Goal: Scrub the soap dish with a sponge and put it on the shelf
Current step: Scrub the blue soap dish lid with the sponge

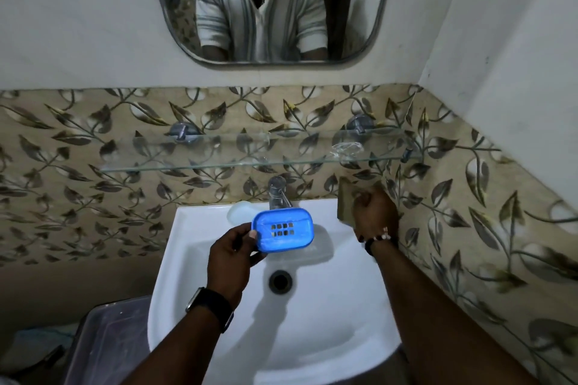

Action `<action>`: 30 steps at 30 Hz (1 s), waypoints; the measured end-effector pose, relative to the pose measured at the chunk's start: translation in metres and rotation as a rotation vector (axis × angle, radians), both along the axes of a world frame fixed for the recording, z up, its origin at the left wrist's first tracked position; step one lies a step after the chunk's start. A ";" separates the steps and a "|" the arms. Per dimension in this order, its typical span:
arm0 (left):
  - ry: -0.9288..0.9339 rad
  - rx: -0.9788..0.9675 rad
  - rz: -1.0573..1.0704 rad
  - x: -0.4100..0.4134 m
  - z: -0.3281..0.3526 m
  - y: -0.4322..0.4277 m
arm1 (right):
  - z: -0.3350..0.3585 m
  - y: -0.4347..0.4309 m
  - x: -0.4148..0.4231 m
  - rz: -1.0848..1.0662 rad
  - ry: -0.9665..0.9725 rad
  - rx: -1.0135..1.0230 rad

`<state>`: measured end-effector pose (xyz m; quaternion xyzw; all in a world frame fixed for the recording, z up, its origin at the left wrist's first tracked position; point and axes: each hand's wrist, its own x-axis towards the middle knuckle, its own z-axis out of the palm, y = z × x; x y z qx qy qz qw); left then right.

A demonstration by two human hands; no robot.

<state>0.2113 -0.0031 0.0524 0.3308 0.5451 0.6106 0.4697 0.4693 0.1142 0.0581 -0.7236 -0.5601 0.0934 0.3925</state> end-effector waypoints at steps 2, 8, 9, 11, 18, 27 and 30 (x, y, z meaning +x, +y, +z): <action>-0.023 0.015 0.000 0.001 0.008 -0.001 | 0.022 -0.010 -0.008 -0.004 0.110 0.091; -0.076 0.048 -0.045 0.002 0.028 -0.007 | 0.081 -0.061 -0.062 0.063 0.012 0.497; -0.077 0.055 -0.049 0.003 0.031 -0.008 | 0.086 -0.070 -0.071 0.130 -0.075 0.536; -0.065 0.065 -0.048 0.003 0.035 -0.010 | 0.088 -0.085 -0.090 0.334 -0.304 0.581; 0.034 0.065 -0.043 -0.004 0.041 -0.012 | 0.070 -0.112 -0.132 0.703 -0.546 0.341; -0.014 0.123 0.037 -0.013 0.052 -0.014 | 0.093 -0.102 -0.123 0.526 -0.954 0.481; -0.055 0.144 0.040 -0.015 0.053 -0.016 | 0.102 -0.103 -0.115 0.438 -1.027 0.431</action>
